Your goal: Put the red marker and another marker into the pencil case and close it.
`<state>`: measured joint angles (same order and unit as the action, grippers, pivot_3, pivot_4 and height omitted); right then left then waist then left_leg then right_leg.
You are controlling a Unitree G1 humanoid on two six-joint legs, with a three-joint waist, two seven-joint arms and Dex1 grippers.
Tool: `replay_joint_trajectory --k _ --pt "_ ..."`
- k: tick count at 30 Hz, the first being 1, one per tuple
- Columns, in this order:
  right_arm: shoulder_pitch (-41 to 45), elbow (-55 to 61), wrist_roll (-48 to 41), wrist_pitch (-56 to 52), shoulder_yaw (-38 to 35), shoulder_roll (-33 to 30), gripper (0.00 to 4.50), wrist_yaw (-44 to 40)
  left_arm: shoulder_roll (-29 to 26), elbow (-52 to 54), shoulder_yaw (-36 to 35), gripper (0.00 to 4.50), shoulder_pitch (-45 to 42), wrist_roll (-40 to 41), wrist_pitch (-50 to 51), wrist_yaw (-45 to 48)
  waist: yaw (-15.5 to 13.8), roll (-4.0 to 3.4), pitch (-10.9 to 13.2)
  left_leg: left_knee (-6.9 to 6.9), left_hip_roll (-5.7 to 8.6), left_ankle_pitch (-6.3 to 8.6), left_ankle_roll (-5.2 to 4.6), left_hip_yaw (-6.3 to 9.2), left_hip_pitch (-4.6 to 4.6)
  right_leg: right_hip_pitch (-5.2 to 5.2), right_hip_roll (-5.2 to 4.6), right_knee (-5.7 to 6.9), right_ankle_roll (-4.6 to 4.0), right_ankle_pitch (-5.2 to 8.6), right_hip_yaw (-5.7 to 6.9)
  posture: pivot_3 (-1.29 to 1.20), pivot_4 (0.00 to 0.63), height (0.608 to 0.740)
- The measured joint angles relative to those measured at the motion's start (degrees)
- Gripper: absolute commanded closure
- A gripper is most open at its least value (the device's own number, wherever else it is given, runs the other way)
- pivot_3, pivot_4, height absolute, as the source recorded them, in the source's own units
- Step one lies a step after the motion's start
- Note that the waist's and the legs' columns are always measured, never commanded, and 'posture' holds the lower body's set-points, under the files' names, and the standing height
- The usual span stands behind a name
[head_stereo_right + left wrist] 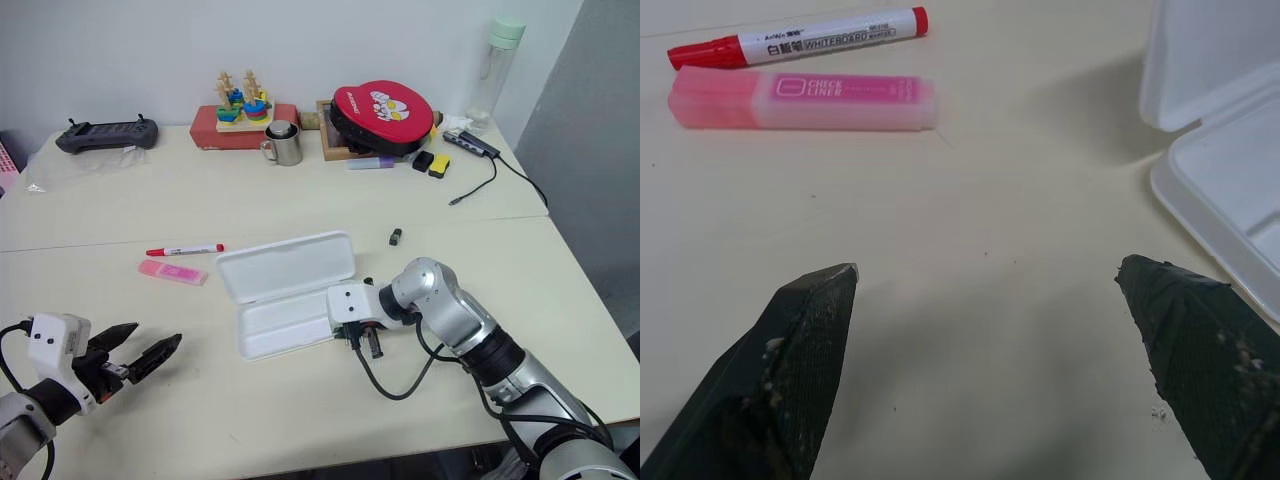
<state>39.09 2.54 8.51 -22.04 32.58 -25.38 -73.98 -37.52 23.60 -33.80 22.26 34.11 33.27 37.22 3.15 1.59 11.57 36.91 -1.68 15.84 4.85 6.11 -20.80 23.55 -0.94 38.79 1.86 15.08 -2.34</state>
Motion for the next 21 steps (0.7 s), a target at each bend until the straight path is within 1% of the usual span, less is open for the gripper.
replay_joint_trajectory --k 2,4,5,6,7,10,13,14,15,16,21 --pt "-0.1 0.1 -0.3 -0.2 0.1 -0.5 4.49 0.2 0.0 0.0 0.0 0.0 0.1 0.0 0.0 0.3 0.0 0.0 0.0 0.0 0.0 0.0 0.0 0.0 -0.01 0.0 0.0 -0.03 0.01 0.0 0.0 0.0 0.15 0.74" --pt "-0.1 0.3 -0.7 -0.6 0.1 -0.9 4.08 0.1 0.0 -0.1 0.0 0.0 0.1 -0.1 0.0 0.7 0.0 0.0 0.0 0.0 0.0 0.0 0.0 0.0 -0.01 -0.01 0.0 -0.03 0.03 0.02 0.0 0.0 0.15 0.74" --pt "-0.1 0.6 -0.8 -1.0 0.2 -1.2 3.95 -0.2 -0.1 -0.1 0.0 0.0 0.2 -0.2 0.0 0.8 0.0 0.0 0.0 0.0 0.0 0.0 0.0 0.0 -0.01 -0.01 0.0 -0.03 0.05 0.03 0.01 0.0 0.15 0.74" --pt "-0.2 0.7 -0.8 -1.5 0.4 -1.7 3.63 -0.6 -0.1 -0.2 0.0 0.0 0.4 -0.2 0.0 0.9 0.0 0.01 0.0 0.01 0.0 0.0 0.0 0.01 -0.01 -0.02 0.0 -0.03 0.18 0.1 0.01 0.0 0.15 0.74" --pt "-0.3 0.7 -0.9 -1.8 0.5 -2.0 3.43 -0.9 -0.1 -0.2 0.0 0.0 0.6 -0.3 0.0 0.9 0.0 0.01 0.0 0.01 0.0 0.0 0.0 0.0 -0.01 -0.02 0.0 -0.03 0.18 0.1 0.01 0.0 0.15 0.74" --pt "-0.3 1.2 -1.4 -2.7 0.7 -2.7 2.64 -1.5 -0.1 -0.2 0.0 0.0 0.7 -0.3 0.0 0.9 0.0 0.01 0.0 0.01 0.0 0.0 0.0 0.01 0.0 -0.01 0.0 -0.03 0.18 0.11 0.01 0.0 0.15 0.74" --pt "-0.3 2.2 -3.4 -5.4 0.6 -2.9 1.94 -2.7 -0.1 -0.2 -0.1 0.0 1.0 -0.3 0.0 0.9 0.0 0.0 0.0 0.01 0.0 0.0 0.0 0.01 0.0 -0.01 0.0 -0.03 0.18 0.11 0.01 0.0 0.15 0.74" --pt "-0.2 2.9 -4.5 -7.0 0.4 -2.8 1.58 -3.1 -0.1 -0.2 -0.1 0.0 1.0 -0.3 0.0 0.9 0.0 0.01 0.0 0.0 0.0 0.0 0.0 0.01 0.0 -0.01 0.0 -0.03 0.18 0.11 0.01 0.0 0.15 0.74" --pt "0.0 3.2 -5.4 -8.2 0.2 -2.7 1.45 -3.4 -0.1 -0.2 -0.1 0.0 1.0 -0.3 0.0 0.9 0.0 0.0 0.0 0.01 0.0 0.0 0.0 0.01 -0.01 -0.01 0.0 -0.03 0.18 0.11 0.01 0.0 0.15 0.74" --pt "0.7 4.2 -7.2 -10.7 -0.1 -2.8 1.45 -4.0 -0.1 -0.5 -0.1 0.0 0.9 -0.3 0.0 1.0 0.0 -0.01 0.0 0.01 0.0 0.0 0.0 0.01 -0.01 -0.01 0.0 -0.03 0.18 0.11 0.01 0.0 0.15 0.74" --pt "4.2 6.6 -12.0 -15.2 -3.1 -3.6 1.45 -4.9 -0.2 -1.1 -0.1 0.0 0.3 -0.4 0.0 1.0 0.0 0.0 0.0 0.01 0.0 0.0 0.0 0.02 -0.01 -0.01 0.0 -0.04 0.19 0.11 0.03 0.0 0.15 0.74"
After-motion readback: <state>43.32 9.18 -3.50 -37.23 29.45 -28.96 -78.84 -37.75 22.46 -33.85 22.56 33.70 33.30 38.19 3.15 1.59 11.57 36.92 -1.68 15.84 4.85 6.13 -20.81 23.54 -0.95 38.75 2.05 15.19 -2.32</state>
